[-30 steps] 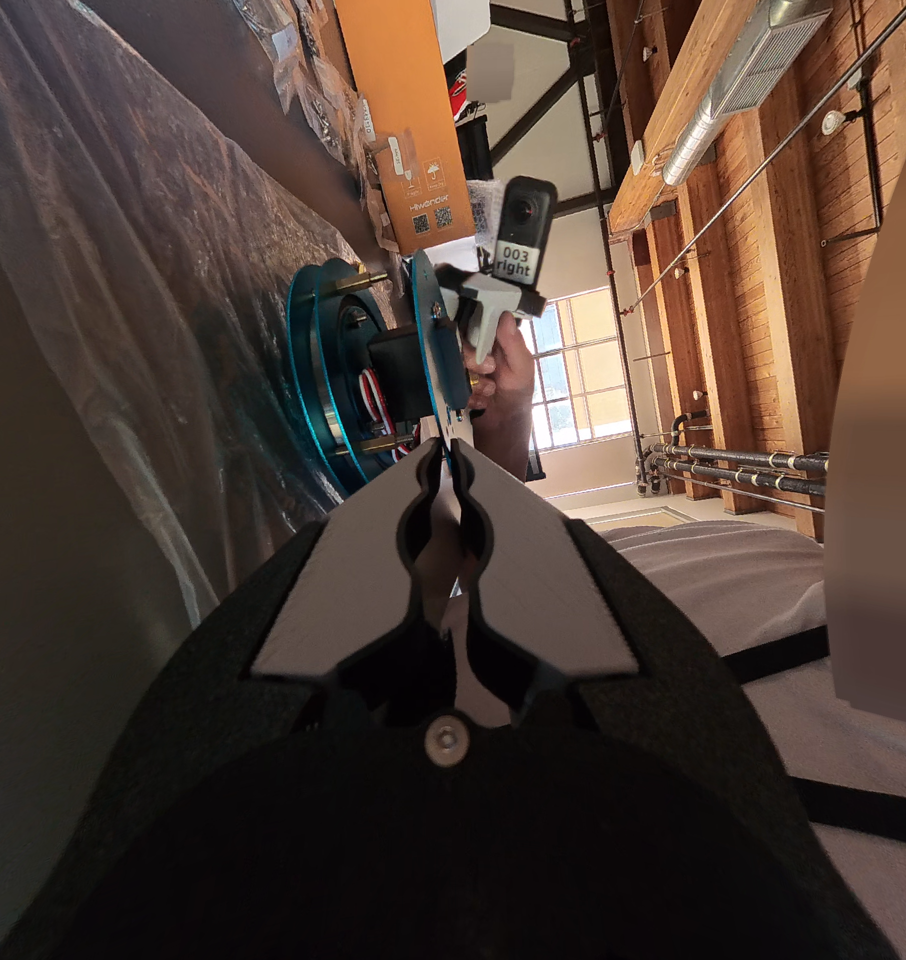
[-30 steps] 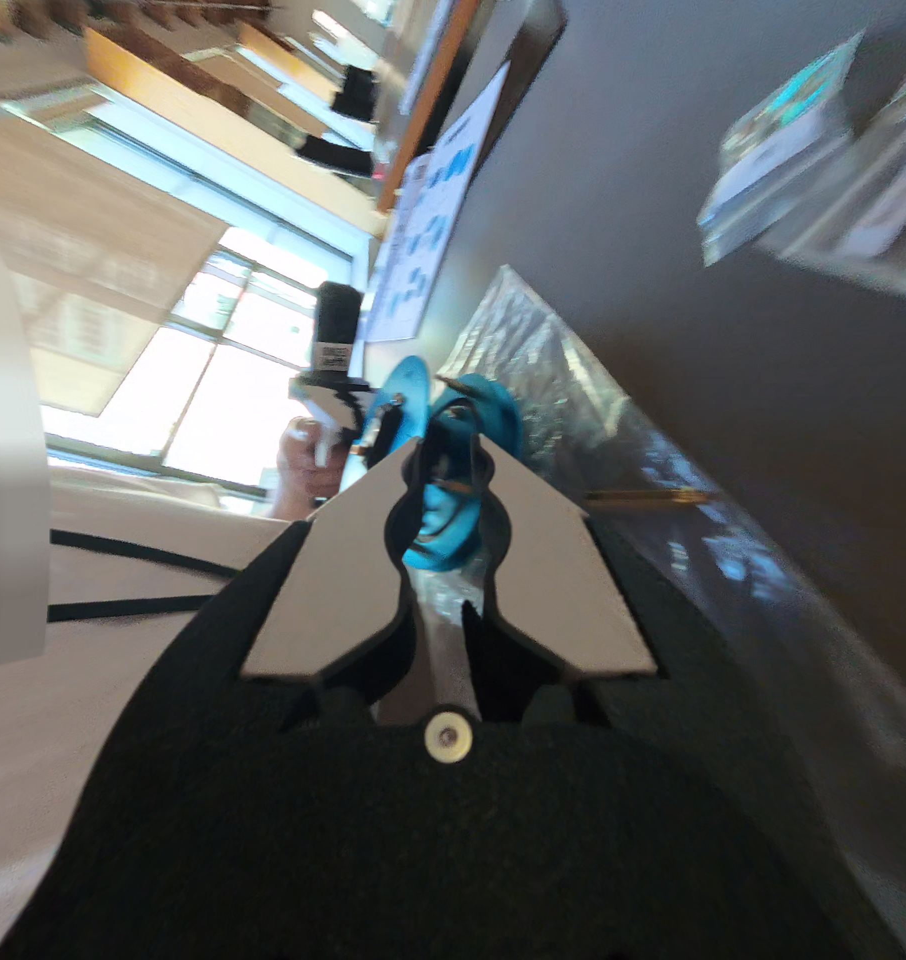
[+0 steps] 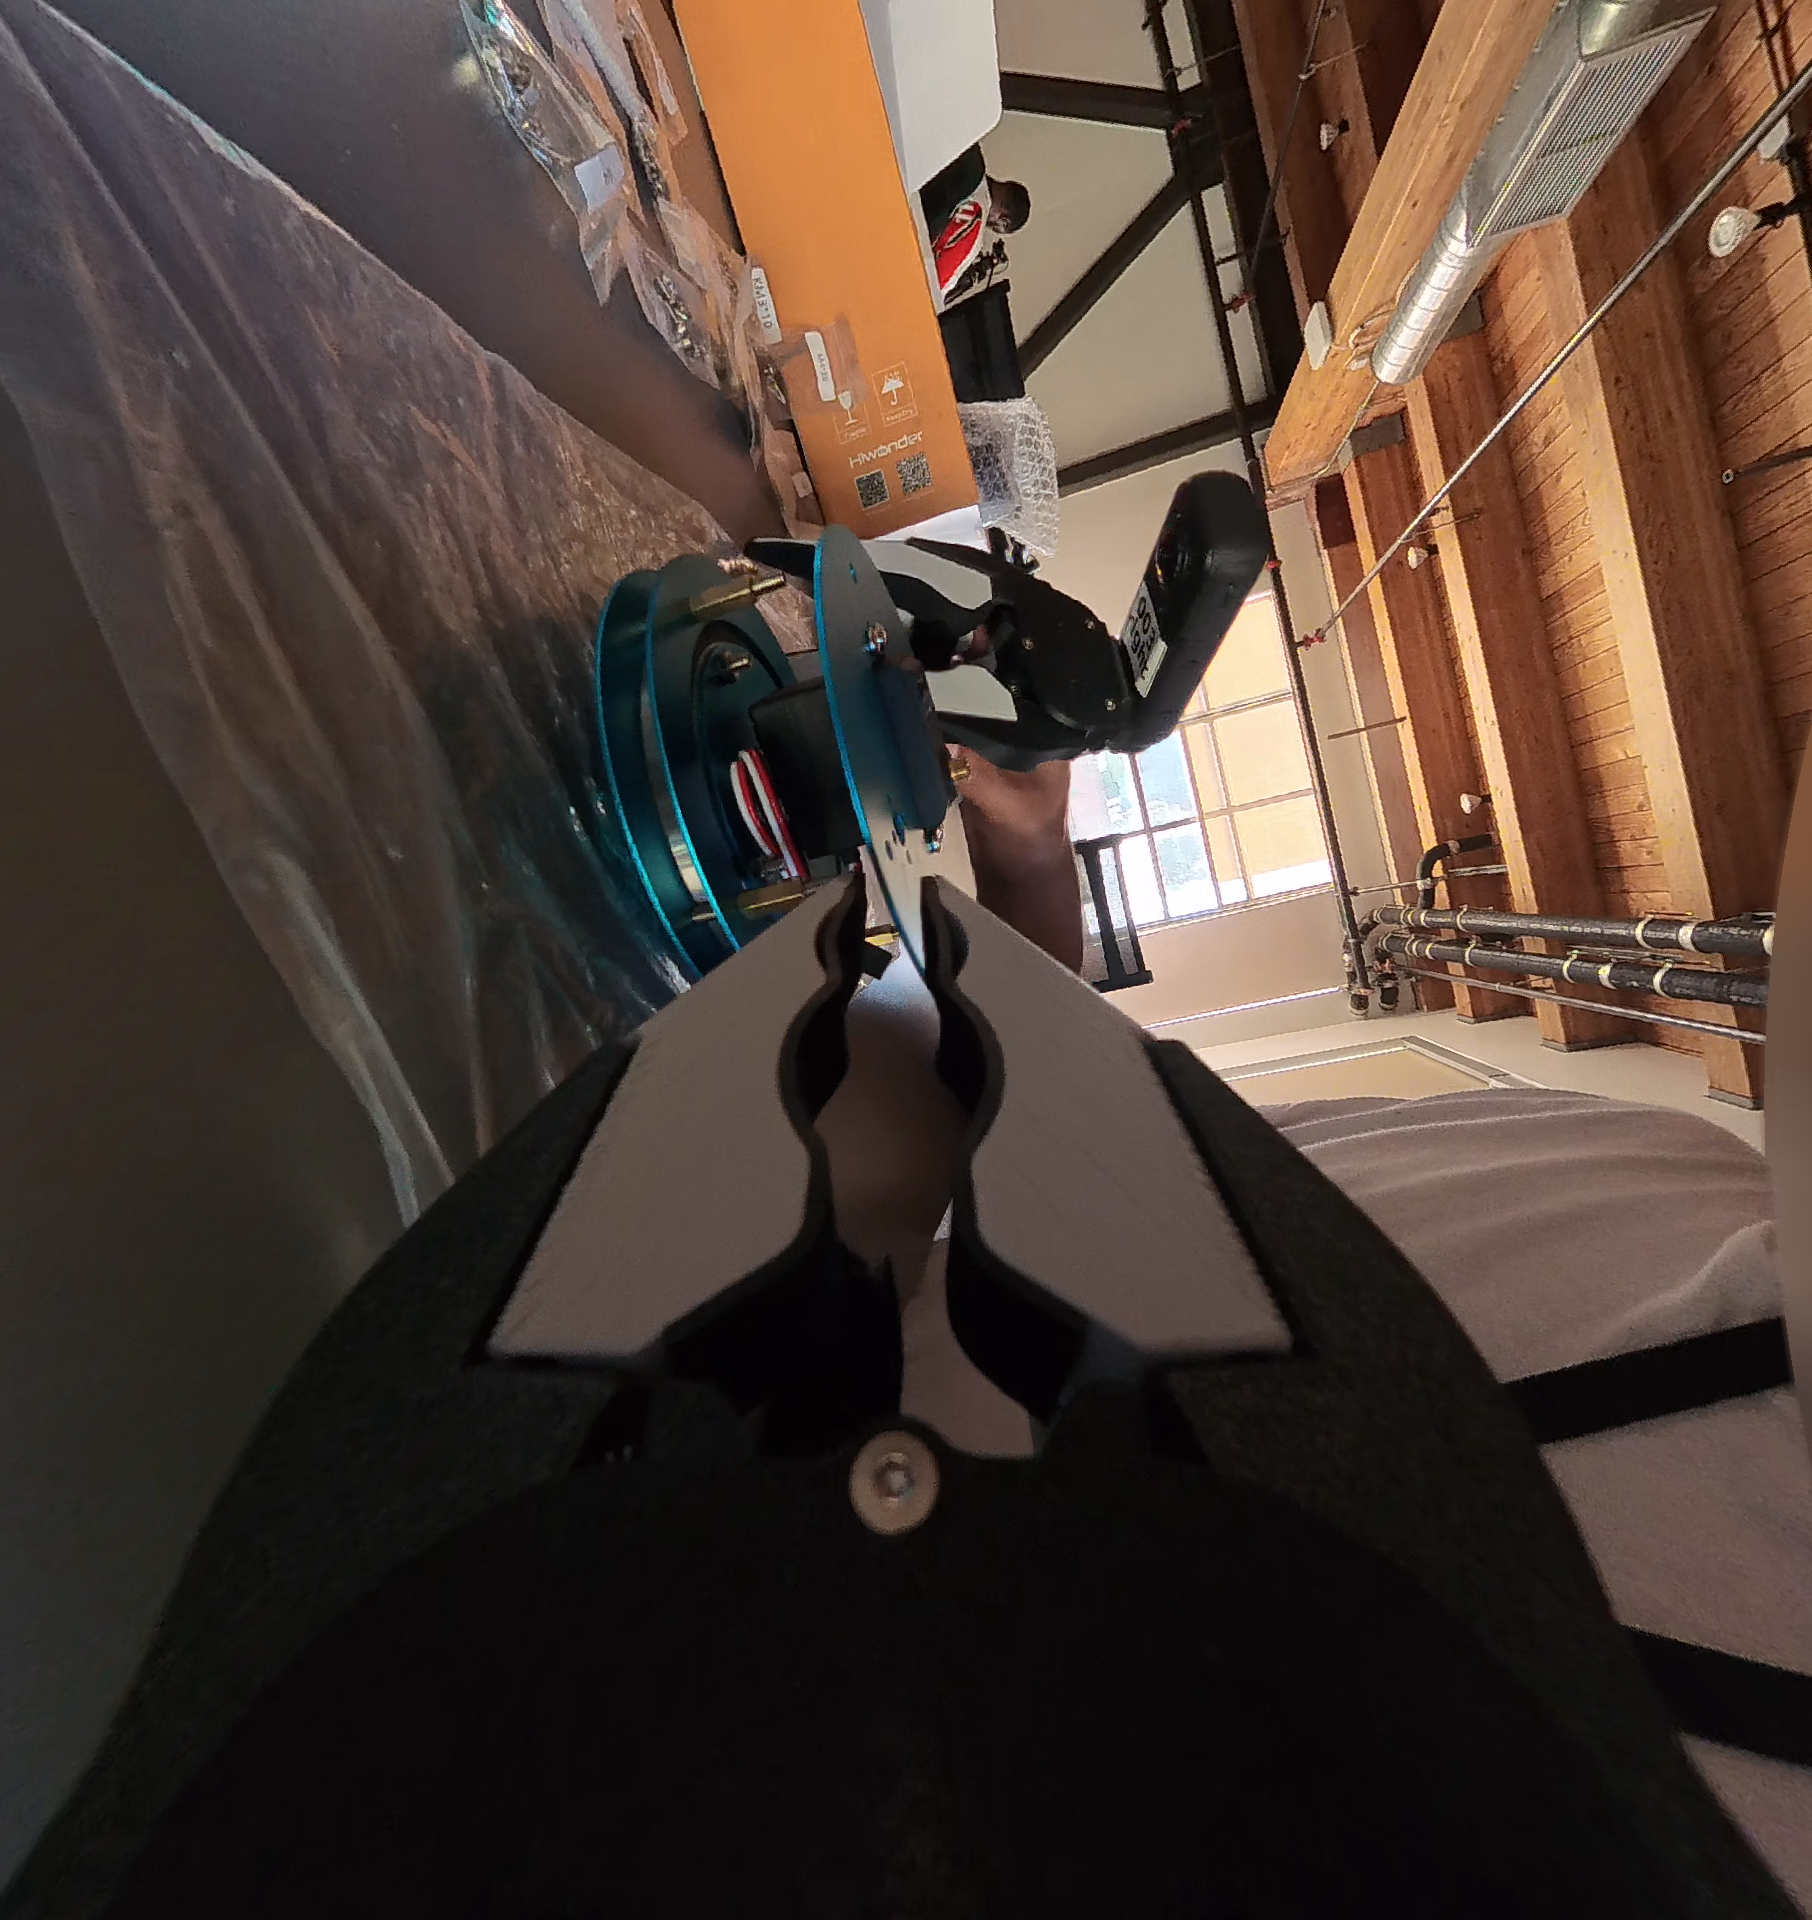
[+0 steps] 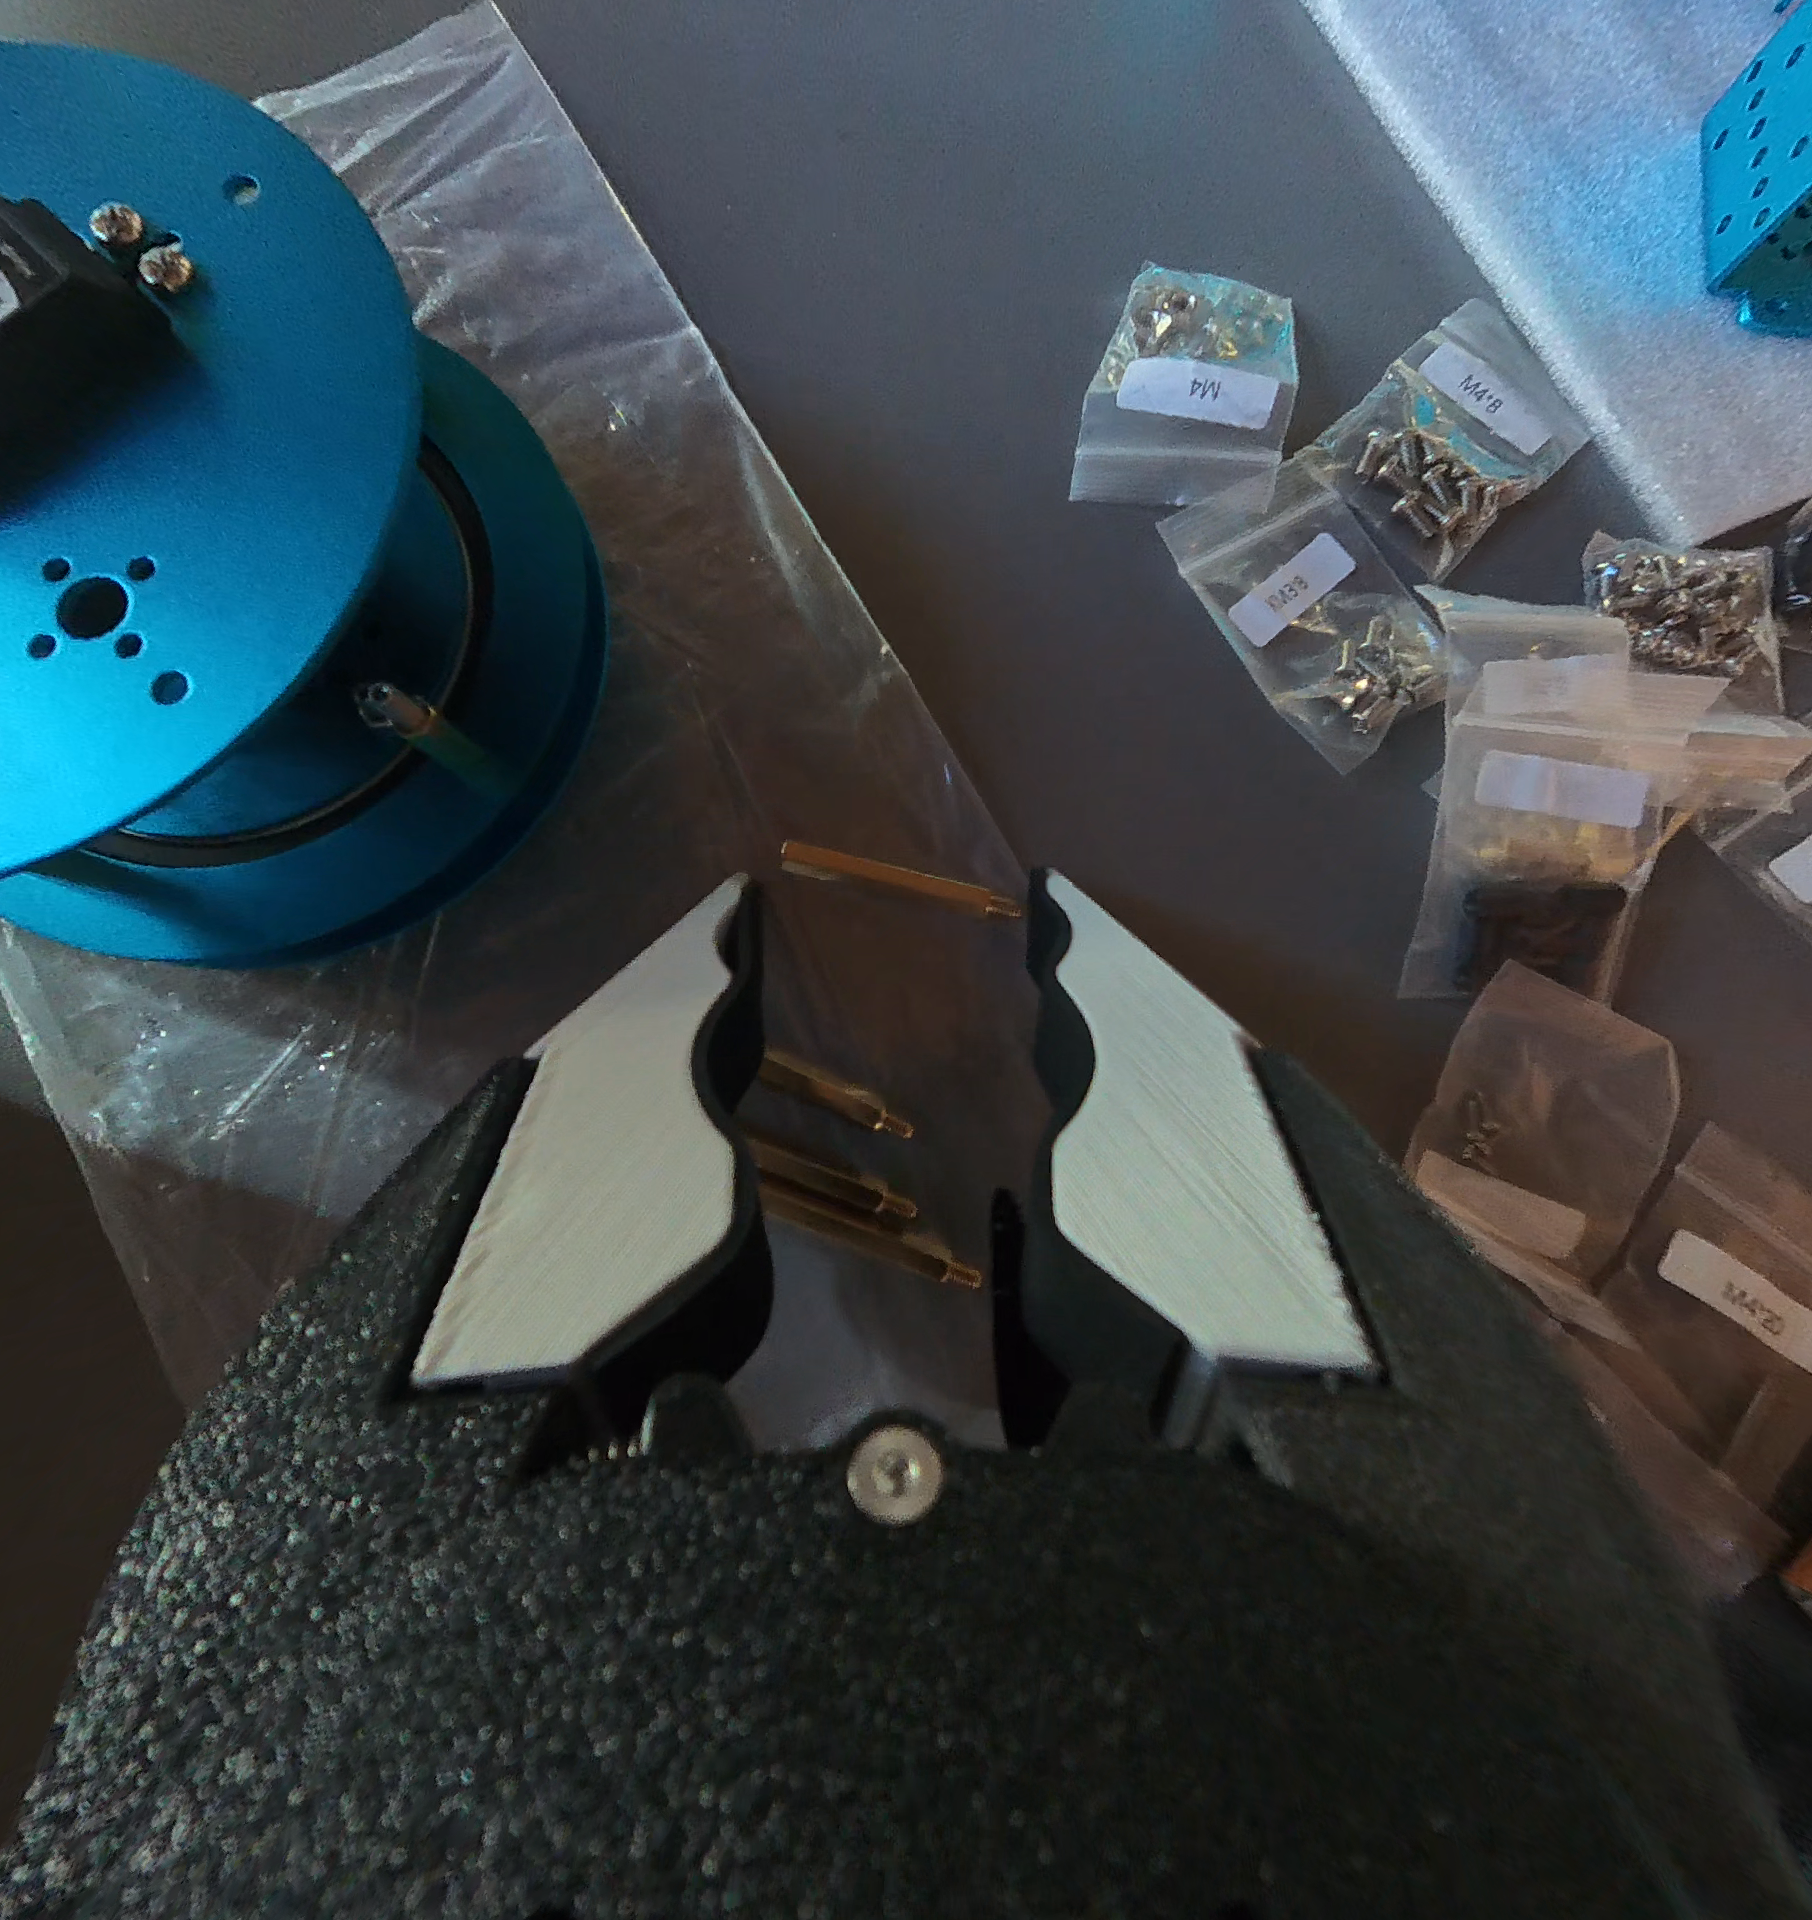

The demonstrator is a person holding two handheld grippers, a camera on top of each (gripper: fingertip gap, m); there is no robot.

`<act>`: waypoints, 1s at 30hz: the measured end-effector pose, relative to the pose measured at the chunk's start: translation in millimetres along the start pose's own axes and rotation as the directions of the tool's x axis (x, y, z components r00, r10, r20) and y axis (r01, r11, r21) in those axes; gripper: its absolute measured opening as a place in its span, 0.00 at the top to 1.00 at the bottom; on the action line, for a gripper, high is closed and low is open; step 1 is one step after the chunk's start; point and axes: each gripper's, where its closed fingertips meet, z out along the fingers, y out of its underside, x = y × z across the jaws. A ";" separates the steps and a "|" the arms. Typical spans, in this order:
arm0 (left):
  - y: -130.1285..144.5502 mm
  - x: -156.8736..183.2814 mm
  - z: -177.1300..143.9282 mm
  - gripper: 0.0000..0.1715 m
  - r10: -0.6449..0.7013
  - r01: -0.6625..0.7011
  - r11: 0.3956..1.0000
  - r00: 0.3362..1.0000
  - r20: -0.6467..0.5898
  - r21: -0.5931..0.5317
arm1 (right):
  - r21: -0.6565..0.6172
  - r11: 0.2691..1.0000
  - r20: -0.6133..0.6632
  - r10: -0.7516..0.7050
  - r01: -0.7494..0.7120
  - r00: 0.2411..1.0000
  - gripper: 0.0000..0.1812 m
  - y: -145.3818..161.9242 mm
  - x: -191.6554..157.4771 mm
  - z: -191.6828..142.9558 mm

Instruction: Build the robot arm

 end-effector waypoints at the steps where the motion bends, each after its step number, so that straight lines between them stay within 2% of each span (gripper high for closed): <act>1: 0.2 0.5 -0.5 0.95 0.002 -0.002 1.000 1.000 0.000 0.002 | 0.001 1.000 0.004 0.007 -0.007 1.000 0.73 -0.1 0.0 0.6; 4: -0.8 0.1 -4.9 0.93 0.023 -0.023 1.000 1.000 0.017 0.011 | 0.005 1.000 0.013 0.007 -0.008 1.000 0.76 -0.2 -1.0 0.7; 7: -6.0 -0.8 -14.0 0.92 0.055 -0.056 0.998 0.997 0.047 0.033 | 0.007 1.000 0.009 -0.016 0.016 1.000 0.84 -0.8 -1.3 -2.1; 8: -8.6 -1.1 -17.9 0.92 0.070 -0.072 0.997 0.996 0.062 0.041 | 0.010 1.000 0.001 -0.026 0.026 1.000 0.93 -1.3 -0.5 -3.9; 10: -15.2 -0.9 -26.0 0.92 0.103 -0.109 0.992 0.990 0.095 0.059 | 0.010 0.998 0.010 -0.056 0.056 0.998 1.00 -0.8 -3.2 -7.0; 13: -24.2 4.0 -34.5 0.92 0.166 -0.175 0.983 0.977 0.133 0.062 | -0.015 0.994 -0.003 -0.105 0.105 0.994 1.00 2.9 -3.8 -9.4; 17: -33.5 12.8 -38.6 0.91 0.244 -0.253 0.967 0.957 0.157 0.041 | 0.004 0.998 0.053 -0.064 0.064 0.997 0.85 -2.3 -6.2 -14.1; 19: -37.2 15.5 -39.5 0.91 0.273 -0.283 0.959 0.947 0.166 0.034 | 0.022 1.000 0.090 -0.023 0.021 0.996 0.81 -6.0 -4.9 -11.7; 21: -39.4 17.2 -40.3 0.91 0.297 -0.307 0.951 0.939 0.174 0.031 | -0.025 0.999 0.148 -0.024 0.028 0.989 0.82 1.8 -9.8 -4.6; 23: -39.6 20.1 -41.1 0.91 0.311 -0.320 0.947 0.936 0.168 0.033 | -0.026 0.997 0.148 -0.073 0.078 0.986 0.85 1.7 -9.7 -2.3; 30: -29.5 25.1 -53.6 0.91 0.348 -0.358 0.933 0.922 0.168 0.035 | -0.159 0.973 0.202 -0.135 0.168 0.970 0.92 11.4 -8.2 -8.4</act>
